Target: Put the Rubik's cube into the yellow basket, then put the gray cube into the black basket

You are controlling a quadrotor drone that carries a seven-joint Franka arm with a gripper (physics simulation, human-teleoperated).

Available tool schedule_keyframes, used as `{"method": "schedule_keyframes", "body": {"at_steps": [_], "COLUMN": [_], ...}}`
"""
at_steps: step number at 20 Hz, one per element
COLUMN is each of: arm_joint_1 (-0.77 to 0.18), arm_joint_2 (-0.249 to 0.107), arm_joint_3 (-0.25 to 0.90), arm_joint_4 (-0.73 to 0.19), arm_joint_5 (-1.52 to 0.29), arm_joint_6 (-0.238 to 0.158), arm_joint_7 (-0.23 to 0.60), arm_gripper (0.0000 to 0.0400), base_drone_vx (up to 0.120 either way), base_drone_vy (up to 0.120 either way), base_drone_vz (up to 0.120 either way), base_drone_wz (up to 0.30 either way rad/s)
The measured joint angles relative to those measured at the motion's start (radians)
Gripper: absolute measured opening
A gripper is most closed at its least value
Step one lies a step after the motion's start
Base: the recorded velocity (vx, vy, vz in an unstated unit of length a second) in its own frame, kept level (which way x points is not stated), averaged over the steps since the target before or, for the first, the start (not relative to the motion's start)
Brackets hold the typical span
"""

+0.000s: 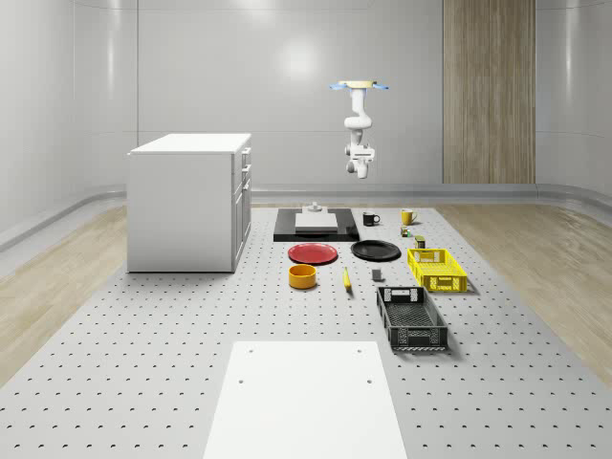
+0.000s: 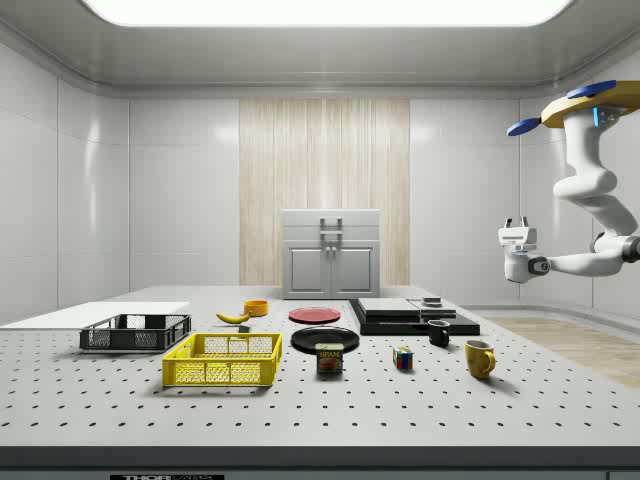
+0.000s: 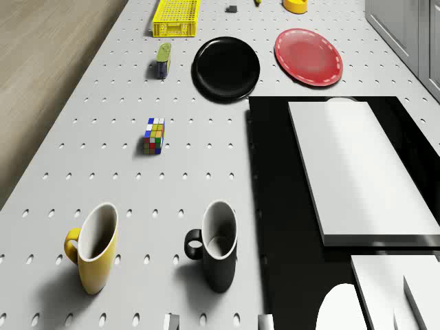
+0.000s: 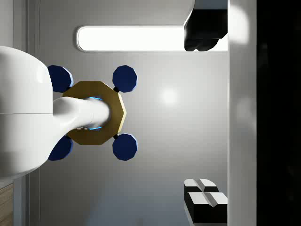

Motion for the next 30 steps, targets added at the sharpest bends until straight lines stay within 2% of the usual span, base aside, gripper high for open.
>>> {"method": "schedule_keyframes", "body": {"at_steps": [6,13,19,30], "arm_joint_1": [-0.003,-0.005,-0.006,-0.007], "arm_joint_2": [0.025,0.069,0.083,0.084], "arm_joint_3": [0.001,0.003,0.003,0.004], "arm_joint_4": [0.128,0.248,0.286,0.295], "arm_joint_5": [0.001,0.002,0.002,0.002], "arm_joint_6": [-0.098,-0.168,-0.188,-0.188], "arm_joint_7": [-0.002,-0.002,-0.003,-0.003], "arm_gripper": [0.04,0.04,0.04,0.04], "base_drone_vx": [0.0,0.0,0.12,0.12], "base_drone_vy": [0.0,0.12,0.12,0.12], "base_drone_vz": [0.0,0.0,0.0,0.0], "base_drone_wz": [0.0,0.0,0.0,0.0]}}
